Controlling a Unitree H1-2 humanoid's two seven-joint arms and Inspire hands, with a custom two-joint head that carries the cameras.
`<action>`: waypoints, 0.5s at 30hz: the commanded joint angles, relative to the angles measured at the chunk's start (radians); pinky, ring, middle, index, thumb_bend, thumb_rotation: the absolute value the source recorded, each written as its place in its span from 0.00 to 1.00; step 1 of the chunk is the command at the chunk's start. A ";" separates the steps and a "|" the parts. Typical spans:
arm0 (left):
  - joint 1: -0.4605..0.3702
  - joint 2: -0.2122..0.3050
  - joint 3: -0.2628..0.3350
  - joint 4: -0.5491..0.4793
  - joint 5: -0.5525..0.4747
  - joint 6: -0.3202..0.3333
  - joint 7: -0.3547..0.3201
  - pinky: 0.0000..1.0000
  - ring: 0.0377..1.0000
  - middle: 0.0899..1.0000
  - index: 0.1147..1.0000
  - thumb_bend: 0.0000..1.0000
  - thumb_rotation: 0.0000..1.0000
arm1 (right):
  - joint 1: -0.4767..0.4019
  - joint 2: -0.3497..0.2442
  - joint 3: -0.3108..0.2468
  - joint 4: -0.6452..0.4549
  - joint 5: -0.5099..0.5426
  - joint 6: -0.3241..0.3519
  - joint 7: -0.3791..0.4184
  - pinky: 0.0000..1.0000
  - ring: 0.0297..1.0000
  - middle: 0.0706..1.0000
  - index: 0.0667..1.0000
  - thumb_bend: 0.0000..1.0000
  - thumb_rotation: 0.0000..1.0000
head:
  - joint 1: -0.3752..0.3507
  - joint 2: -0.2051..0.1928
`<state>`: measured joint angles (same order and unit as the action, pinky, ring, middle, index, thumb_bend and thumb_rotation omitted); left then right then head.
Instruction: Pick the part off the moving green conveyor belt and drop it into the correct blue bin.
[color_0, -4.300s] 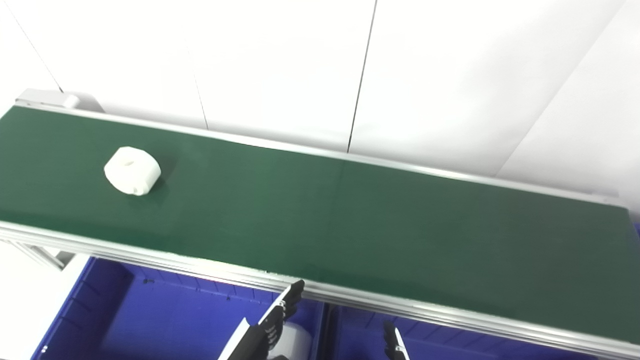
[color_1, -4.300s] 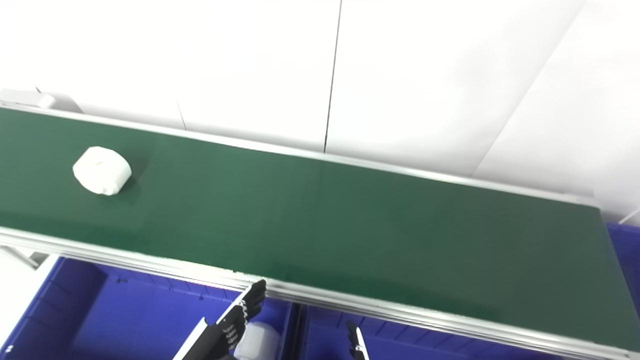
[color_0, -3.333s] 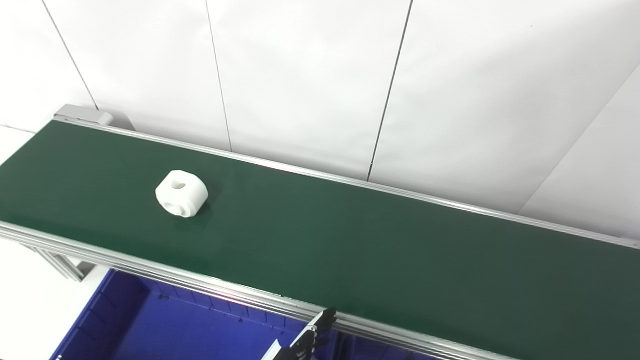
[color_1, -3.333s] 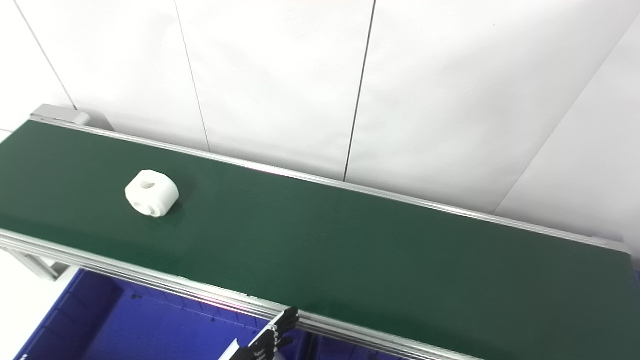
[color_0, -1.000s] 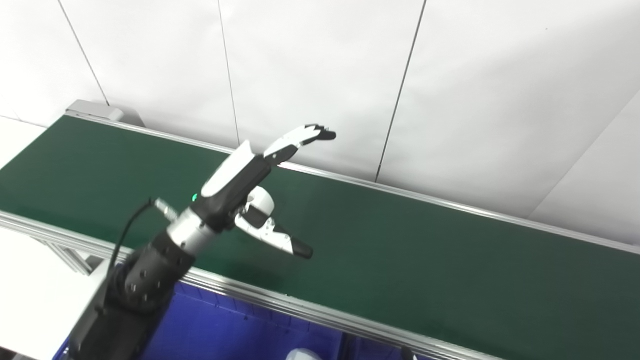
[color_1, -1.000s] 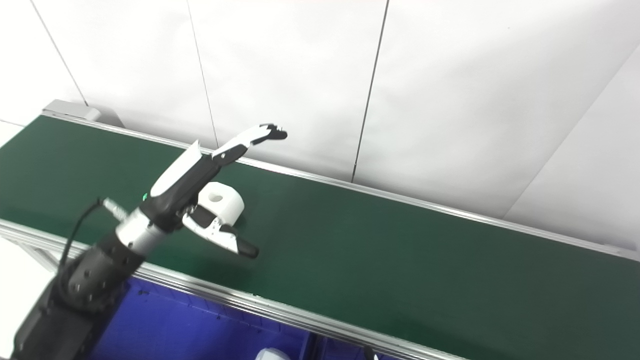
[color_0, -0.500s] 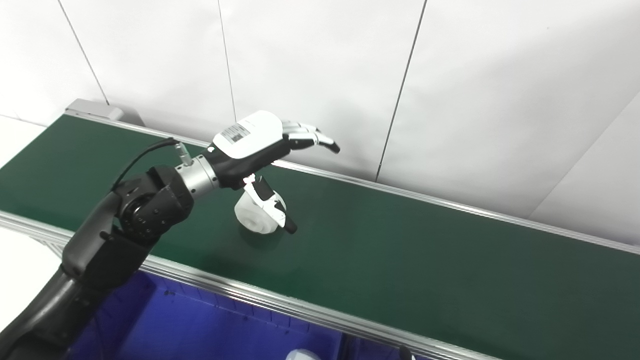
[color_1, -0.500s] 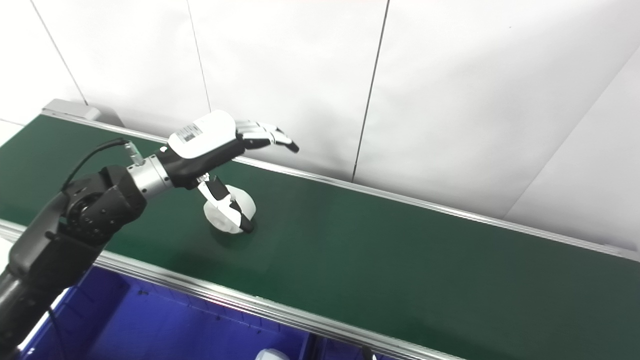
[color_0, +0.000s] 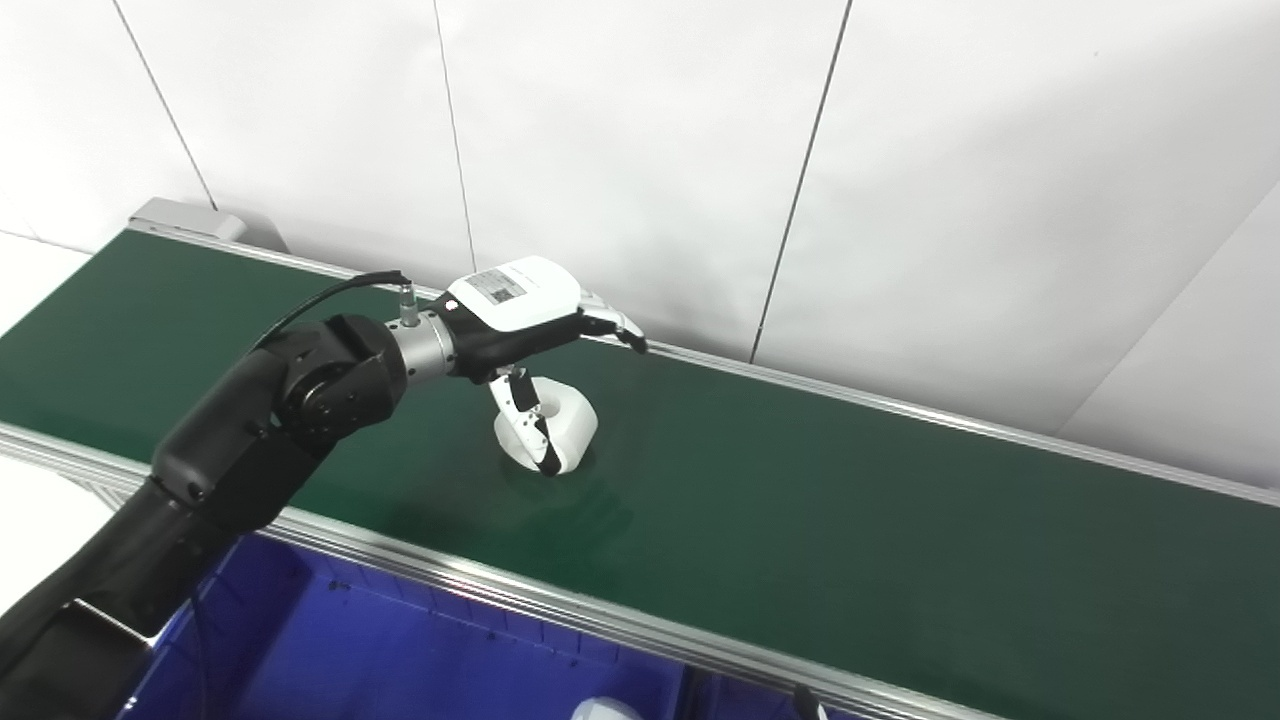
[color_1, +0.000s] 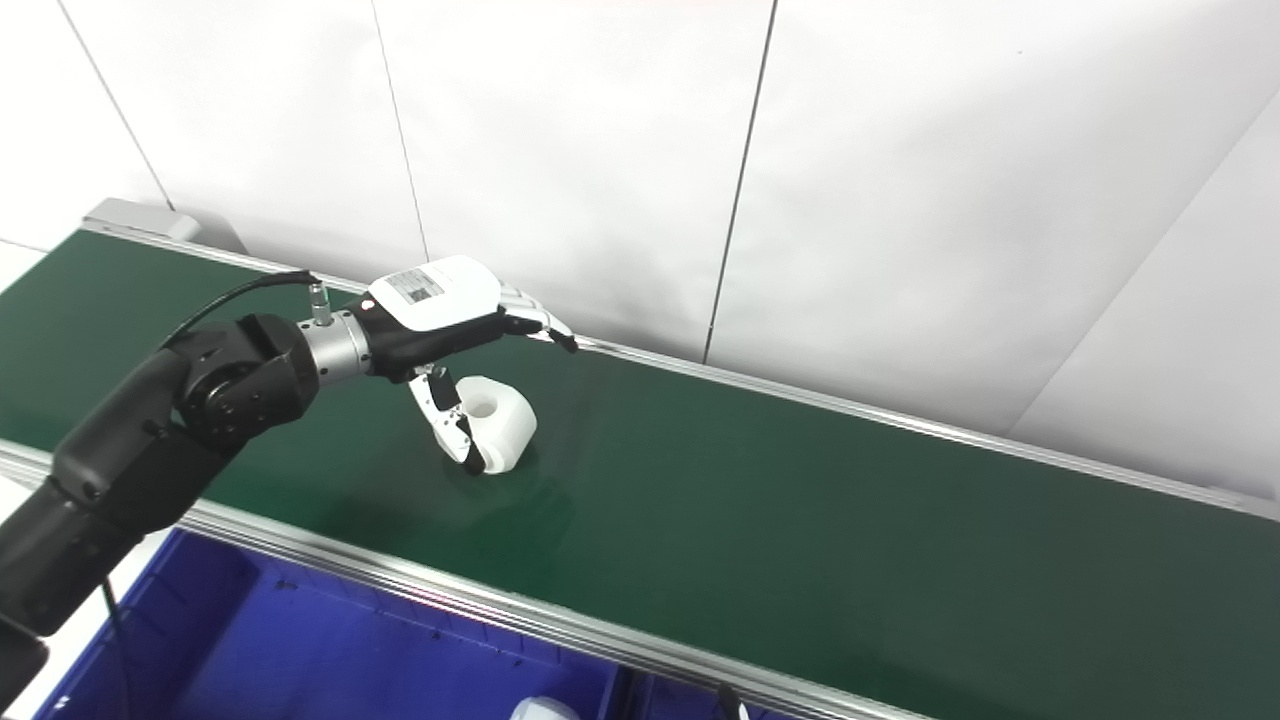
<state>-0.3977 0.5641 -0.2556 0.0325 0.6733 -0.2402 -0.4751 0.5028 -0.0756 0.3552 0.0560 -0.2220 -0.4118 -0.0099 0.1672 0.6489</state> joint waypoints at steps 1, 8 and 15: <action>-0.030 -0.006 0.003 -0.005 0.053 0.017 0.062 0.79 0.83 0.82 0.81 1.00 0.26 | 0.009 0.010 0.003 -0.033 -0.011 -0.046 -0.002 1.00 0.96 1.00 1.00 0.80 0.89 | -0.003 0.001; 0.009 -0.067 -0.006 0.027 0.150 0.075 0.163 0.77 0.83 0.83 0.83 1.00 0.23 | 0.012 0.012 0.005 -0.039 -0.002 -0.046 0.003 1.00 0.97 1.00 1.00 0.80 0.88 | -0.015 0.008; 0.076 -0.169 0.000 0.050 0.208 0.147 0.319 0.76 0.84 0.83 0.84 1.00 0.18 | 0.016 0.014 0.007 -0.046 -0.001 -0.041 0.006 1.00 0.96 1.00 1.00 0.79 0.88 | -0.026 0.016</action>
<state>-0.3008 0.3951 -0.2659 0.0911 0.8637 -0.1120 -0.2095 0.5085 -0.0728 0.3561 0.0400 -0.2250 -0.4118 -0.0096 0.1427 0.6627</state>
